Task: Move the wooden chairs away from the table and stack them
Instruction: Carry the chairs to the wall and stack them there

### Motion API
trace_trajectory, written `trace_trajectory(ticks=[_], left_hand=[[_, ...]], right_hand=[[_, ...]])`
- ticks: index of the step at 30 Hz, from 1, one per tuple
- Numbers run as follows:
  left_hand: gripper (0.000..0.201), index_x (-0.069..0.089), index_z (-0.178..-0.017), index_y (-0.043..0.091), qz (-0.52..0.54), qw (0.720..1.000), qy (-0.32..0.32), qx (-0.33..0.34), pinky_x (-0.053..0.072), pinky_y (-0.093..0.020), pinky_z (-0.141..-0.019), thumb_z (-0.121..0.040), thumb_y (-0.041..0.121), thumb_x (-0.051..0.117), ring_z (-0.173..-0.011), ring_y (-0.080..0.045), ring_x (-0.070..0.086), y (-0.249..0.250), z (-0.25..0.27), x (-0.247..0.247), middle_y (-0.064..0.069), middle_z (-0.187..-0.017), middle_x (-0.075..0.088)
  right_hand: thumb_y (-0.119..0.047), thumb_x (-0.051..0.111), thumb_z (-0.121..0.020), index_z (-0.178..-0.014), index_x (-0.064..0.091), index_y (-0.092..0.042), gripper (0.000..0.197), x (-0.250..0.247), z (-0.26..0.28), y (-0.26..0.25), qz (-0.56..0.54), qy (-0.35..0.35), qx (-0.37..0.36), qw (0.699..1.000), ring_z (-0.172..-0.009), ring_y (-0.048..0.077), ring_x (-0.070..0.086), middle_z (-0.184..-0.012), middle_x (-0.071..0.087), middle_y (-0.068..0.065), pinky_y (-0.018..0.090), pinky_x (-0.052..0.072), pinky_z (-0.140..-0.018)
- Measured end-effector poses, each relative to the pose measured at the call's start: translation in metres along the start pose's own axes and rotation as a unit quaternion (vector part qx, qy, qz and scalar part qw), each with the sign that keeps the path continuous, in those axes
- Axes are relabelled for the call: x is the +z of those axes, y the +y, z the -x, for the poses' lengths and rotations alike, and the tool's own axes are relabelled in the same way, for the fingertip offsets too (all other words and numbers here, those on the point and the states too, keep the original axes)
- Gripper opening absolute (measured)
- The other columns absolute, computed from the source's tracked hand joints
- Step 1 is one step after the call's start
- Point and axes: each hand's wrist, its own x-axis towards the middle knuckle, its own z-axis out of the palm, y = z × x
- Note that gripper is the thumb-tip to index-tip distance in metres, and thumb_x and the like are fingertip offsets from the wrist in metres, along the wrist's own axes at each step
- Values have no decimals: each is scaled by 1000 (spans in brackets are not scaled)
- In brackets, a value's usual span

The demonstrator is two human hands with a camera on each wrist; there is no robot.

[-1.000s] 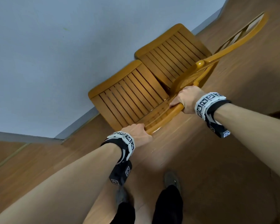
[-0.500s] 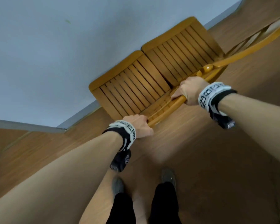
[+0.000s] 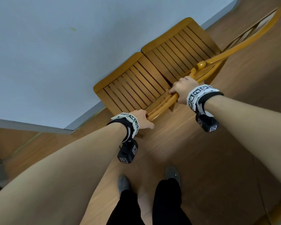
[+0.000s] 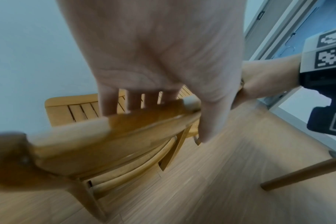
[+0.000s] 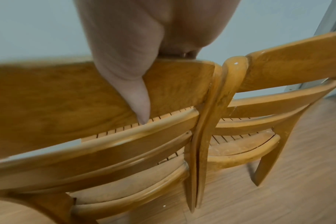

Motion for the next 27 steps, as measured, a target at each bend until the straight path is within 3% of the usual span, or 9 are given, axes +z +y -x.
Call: trace_trajectory(ticks=[3, 6, 10, 14, 19, 24, 27], left_hand=[[77, 47, -144, 18, 5, 1000, 3, 13, 48, -40, -100, -80, 59, 62, -118, -25, 56, 0, 25, -22, -4, -134, 58], [70, 49, -144, 20, 34, 999, 23, 12, 45, -38, -102, -85, 55, 58, -124, -25, 54, -7, 58, -49, -4, -138, 57], [62, 50, -144, 19, 55, 997, 48, 16, 43, -36, -102, -91, 51, 55, -127, -26, 52, -29, 89, -76, -6, -141, 54], [60, 51, -143, 19, 42, 995, 75, 51, 44, -37, -101, -92, 50, 53, -125, -27, 53, -49, 102, -93, -7, -142, 54], [54, 57, -135, 18, -8, 985, 93, 142, 46, -37, -97, -92, 49, 50, -117, -26, 57, -70, 121, -96, -4, -131, 60], [54, 60, -128, 22, -26, 972, 63, 224, 47, -38, -94, -84, 53, 48, -107, -22, 58, -90, 166, -64, 1, -121, 63], [51, 60, -123, 22, -46, 961, 46, 267, 47, -39, -93, -84, 52, 48, -105, -23, 59, -87, 202, -35, 0, -117, 64]], right_hand=[[-24, 63, -84, -127, 62, -36, 44, -13, 22, -18, -85, -18, 14, 996, -117, 22, 51, -126, 59, -3, 41, 40, -105], [-19, 66, -83, -128, 61, -33, 47, -29, 52, -39, -191, -14, 55, 980, -121, 22, 50, -134, 52, -4, 44, 49, -99], [-23, 61, -88, -131, 60, -30, 43, -42, 85, -62, -280, 14, 124, 952, -129, 22, 47, -145, 45, -4, 43, 47, -103], [-27, 58, -88, -131, 60, -33, 43, -53, 115, -88, -317, 37, 210, 924, -127, 24, 51, -144, 49, 0, 39, 47, -100], [-19, 56, -88, -125, 65, -29, 40, -61, 172, -145, -391, 104, 327, 854, -117, 25, 58, -135, 58, 4, 39, 50, -97], [-17, 57, -89, -124, 68, -23, 37, -52, 253, -252, -435, 135, 440, 774, -122, 26, 55, -137, 57, 5, 32, 45, -98], [-19, 57, -92, -126, 66, -23, 36, -40, 307, -319, -461, 131, 489, 729, -123, 24, 55, -138, 55, 2, 36, 46, -101]])
